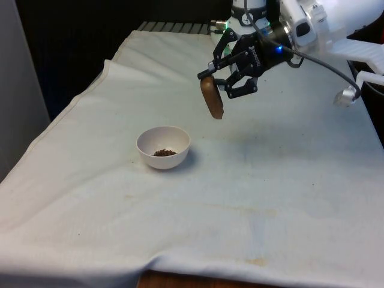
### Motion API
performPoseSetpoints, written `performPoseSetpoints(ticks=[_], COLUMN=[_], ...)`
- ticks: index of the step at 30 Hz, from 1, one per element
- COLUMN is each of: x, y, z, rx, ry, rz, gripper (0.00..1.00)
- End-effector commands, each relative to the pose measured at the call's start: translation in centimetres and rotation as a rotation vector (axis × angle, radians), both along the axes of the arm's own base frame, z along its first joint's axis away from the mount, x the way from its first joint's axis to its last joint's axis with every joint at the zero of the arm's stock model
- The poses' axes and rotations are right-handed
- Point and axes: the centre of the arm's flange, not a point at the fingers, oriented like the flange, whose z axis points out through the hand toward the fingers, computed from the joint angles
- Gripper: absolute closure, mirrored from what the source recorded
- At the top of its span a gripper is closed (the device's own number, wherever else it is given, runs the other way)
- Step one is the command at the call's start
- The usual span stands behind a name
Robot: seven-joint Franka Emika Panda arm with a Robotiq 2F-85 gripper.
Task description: Pour the coffee beans from the cup into the bowl.
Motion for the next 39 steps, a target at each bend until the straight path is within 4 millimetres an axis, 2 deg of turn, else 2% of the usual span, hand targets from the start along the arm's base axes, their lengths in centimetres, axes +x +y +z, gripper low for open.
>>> performPoseSetpoints(ticks=[1, 24, 39], x=[0.0, 0.1, 0.2], y=[0.0, -0.1, -1.1], z=[0.1, -0.7, -1.4], rx=[0.025, 0.139, 0.248], ry=[0.012, 0.015, 0.024], rz=[0.002, -0.016, -0.036], gripper=[0.97, 0.97, 0.97])
